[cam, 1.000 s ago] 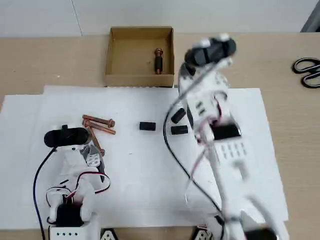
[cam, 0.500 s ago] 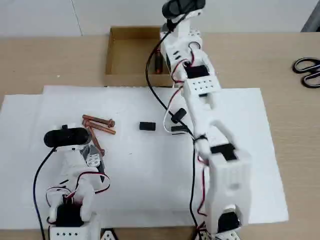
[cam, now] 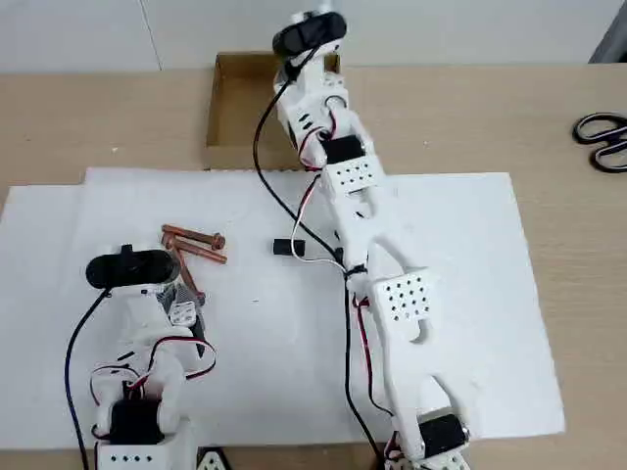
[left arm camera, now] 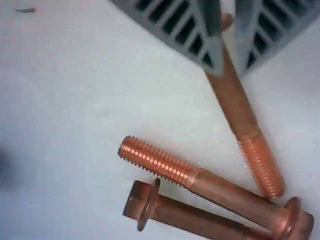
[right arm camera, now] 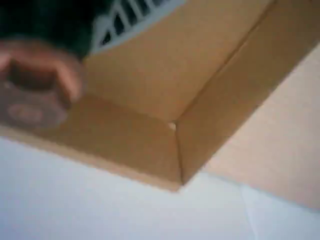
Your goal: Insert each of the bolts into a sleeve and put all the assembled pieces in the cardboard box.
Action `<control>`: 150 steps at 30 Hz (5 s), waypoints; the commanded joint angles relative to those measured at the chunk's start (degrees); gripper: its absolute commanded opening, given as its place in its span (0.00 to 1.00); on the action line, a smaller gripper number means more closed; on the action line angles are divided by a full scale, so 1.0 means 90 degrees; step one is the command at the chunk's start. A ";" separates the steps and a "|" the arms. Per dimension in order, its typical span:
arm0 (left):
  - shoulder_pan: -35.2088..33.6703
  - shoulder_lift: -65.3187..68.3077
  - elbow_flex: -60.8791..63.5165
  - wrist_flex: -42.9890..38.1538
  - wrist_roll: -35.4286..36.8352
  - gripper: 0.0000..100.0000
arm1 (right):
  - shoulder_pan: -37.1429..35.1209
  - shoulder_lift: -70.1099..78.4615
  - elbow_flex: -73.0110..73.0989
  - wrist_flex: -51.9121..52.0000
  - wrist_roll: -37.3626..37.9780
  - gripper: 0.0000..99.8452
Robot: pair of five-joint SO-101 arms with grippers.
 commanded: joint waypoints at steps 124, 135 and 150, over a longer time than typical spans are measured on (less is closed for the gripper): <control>-0.0010 -0.0068 -0.0044 0.0020 -0.0010 0.00 | -0.0015 -0.2613 0.3311 0.6413 -0.3878 0.02; -0.0059 -0.0068 -0.0366 0.0039 0.0000 0.00 | -0.0054 -0.3111 0.3302 0.7458 -0.3868 0.00; -0.0059 -0.0020 -0.2974 0.0889 0.0283 0.00 | 0.0542 -0.4088 0.3350 0.7673 -0.3516 0.00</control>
